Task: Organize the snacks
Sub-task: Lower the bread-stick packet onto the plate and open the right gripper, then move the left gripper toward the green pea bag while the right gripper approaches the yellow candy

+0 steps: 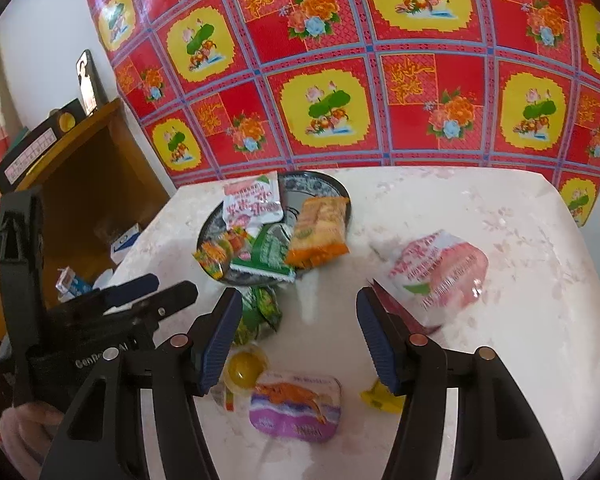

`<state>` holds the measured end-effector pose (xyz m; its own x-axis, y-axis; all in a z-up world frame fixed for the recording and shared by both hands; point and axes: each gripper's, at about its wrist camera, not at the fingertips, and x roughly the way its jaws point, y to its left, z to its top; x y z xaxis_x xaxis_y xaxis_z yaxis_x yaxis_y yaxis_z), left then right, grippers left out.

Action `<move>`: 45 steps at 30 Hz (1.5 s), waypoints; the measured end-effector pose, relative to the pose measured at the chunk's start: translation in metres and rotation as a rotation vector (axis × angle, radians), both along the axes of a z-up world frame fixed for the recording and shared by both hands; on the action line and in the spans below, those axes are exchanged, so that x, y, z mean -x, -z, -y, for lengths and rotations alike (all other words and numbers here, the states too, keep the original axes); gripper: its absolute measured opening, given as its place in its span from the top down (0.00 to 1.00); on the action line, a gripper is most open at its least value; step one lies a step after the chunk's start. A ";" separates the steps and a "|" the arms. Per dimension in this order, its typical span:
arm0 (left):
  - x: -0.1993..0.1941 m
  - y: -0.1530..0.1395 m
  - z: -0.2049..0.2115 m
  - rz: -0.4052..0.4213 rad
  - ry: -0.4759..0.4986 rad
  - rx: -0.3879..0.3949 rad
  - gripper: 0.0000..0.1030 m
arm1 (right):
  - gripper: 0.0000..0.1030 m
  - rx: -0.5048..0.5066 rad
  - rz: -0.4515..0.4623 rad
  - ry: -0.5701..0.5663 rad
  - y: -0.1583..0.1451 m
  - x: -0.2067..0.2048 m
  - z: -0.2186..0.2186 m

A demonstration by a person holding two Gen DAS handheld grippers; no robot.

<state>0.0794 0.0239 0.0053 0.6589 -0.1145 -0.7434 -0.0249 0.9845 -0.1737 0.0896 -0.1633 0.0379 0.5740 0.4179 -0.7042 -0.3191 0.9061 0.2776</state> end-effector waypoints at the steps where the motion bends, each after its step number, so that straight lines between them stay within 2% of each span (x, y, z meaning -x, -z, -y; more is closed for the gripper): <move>1: 0.000 0.001 0.002 -0.004 0.008 0.000 0.32 | 0.41 0.001 -0.003 0.001 0.001 0.001 0.001; 18: 0.000 0.006 0.031 -0.032 0.115 0.056 0.32 | 0.41 0.017 -0.034 0.032 0.009 0.016 0.026; 32: -0.013 0.020 0.058 -0.060 0.174 0.020 0.32 | 0.41 0.027 -0.049 0.064 0.015 0.021 0.042; 39: -0.014 0.023 0.064 -0.052 0.172 -0.014 0.32 | 0.41 0.055 -0.059 0.073 0.021 0.021 0.044; 45: -0.015 0.026 0.062 -0.061 0.164 -0.020 0.37 | 0.41 0.073 -0.075 0.078 0.029 0.020 0.043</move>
